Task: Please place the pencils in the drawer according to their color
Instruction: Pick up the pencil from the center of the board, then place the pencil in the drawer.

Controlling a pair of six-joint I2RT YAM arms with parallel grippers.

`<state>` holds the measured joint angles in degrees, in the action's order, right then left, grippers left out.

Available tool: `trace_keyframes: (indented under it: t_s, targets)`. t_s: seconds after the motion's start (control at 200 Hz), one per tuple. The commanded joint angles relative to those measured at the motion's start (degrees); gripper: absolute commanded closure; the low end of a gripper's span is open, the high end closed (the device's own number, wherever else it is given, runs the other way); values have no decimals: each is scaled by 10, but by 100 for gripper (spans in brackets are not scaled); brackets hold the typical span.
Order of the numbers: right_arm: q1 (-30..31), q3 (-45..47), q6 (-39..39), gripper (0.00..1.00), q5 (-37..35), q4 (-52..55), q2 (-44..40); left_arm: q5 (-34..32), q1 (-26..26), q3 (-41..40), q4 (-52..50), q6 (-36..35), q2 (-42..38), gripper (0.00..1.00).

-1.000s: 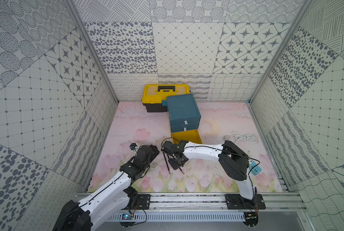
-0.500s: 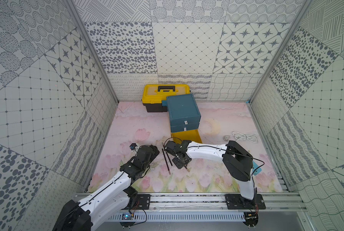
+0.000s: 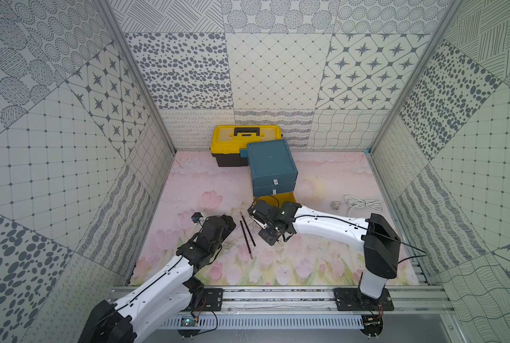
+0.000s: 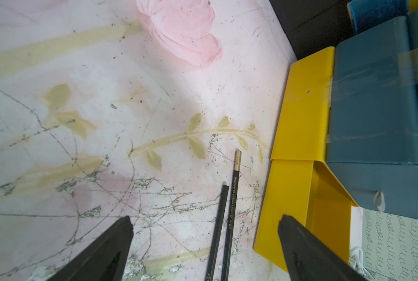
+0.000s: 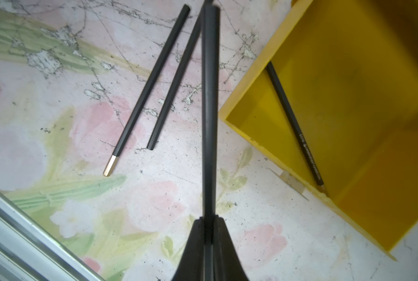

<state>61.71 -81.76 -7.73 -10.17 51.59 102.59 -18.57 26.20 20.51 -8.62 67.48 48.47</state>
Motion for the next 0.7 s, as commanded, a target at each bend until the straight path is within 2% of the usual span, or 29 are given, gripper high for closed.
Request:
trace_keyframes:
  t_s: [0.0, 0.525, 0.695]
  targets:
    - [-15, -20, 62, 100, -21, 8, -23, -10, -1, 1, -7, -4, -2, 1]
    - [-87, -65, 238, 100, -110, 2, 17, -11, -2, -1, -4, -3, 2, 1]
    - [-101, -78, 268, 100, -123, 0, 42, -12, -1, 0, -3, -3, 2, 1]
